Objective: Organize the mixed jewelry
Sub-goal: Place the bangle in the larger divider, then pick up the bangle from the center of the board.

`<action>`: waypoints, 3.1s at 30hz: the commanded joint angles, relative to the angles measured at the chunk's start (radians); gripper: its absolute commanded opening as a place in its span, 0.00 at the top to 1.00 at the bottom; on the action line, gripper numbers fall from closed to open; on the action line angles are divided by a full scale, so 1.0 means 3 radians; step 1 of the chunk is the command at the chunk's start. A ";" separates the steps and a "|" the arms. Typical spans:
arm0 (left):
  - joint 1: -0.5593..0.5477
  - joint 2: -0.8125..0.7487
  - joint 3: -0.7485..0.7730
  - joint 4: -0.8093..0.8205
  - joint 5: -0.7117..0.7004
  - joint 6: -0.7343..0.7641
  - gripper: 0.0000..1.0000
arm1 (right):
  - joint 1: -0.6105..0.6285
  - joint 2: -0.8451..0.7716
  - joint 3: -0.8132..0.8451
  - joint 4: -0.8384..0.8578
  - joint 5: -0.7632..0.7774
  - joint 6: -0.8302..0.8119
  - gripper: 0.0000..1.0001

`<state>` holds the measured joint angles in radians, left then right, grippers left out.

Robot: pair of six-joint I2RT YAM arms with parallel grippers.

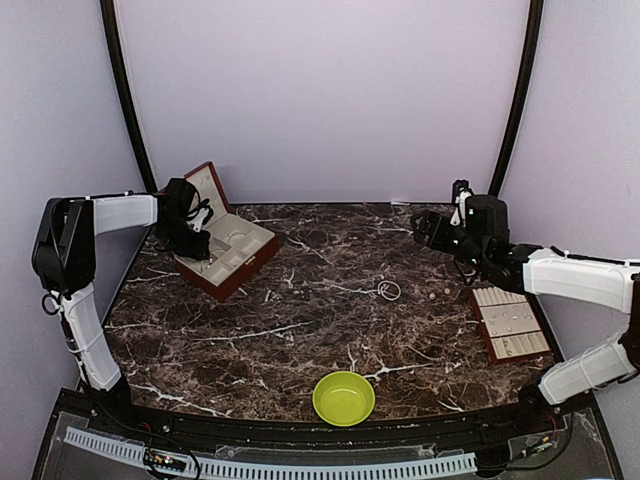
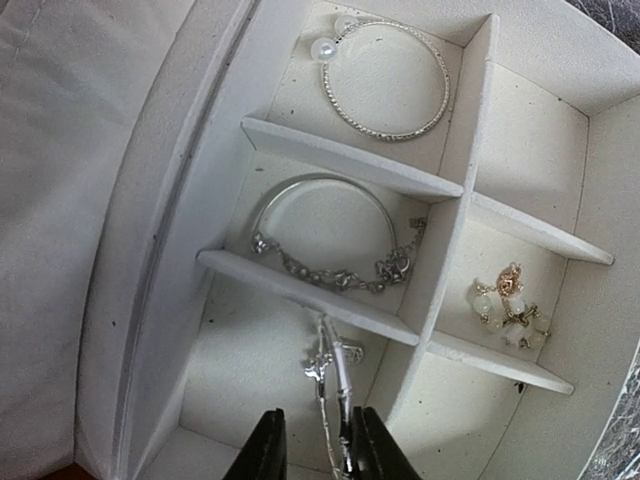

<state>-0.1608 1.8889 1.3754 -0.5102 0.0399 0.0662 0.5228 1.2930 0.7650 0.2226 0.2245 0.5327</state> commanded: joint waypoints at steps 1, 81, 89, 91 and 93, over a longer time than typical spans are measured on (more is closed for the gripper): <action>-0.0006 -0.0121 0.0043 0.0021 -0.0088 0.0014 0.73 | -0.0020 0.0048 0.0100 0.0111 -0.0010 -0.0007 0.09; -0.0573 -0.2002 -0.0620 0.1153 0.1179 -0.0674 0.20 | 0.0430 0.0503 0.0517 -0.1952 0.0156 0.0825 0.38; -0.0578 -0.2058 -0.0875 0.1084 0.0855 -0.0457 0.21 | 0.0446 0.0883 0.0656 -0.1876 0.0198 0.0809 0.44; -0.0579 -0.2074 -0.0881 0.1087 0.0802 -0.0432 0.21 | 0.0446 0.1011 0.0725 -0.1873 0.0219 0.0794 0.46; -0.0579 -0.2075 -0.0893 0.1091 0.0813 -0.0429 0.21 | 0.0448 0.1135 0.0819 -0.1873 0.0231 0.0780 0.48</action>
<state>-0.3332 1.3010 1.1225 -0.1795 0.3157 -0.0940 0.6479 1.5784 0.9501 -0.3676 0.2642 0.7704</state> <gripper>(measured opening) 0.792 0.534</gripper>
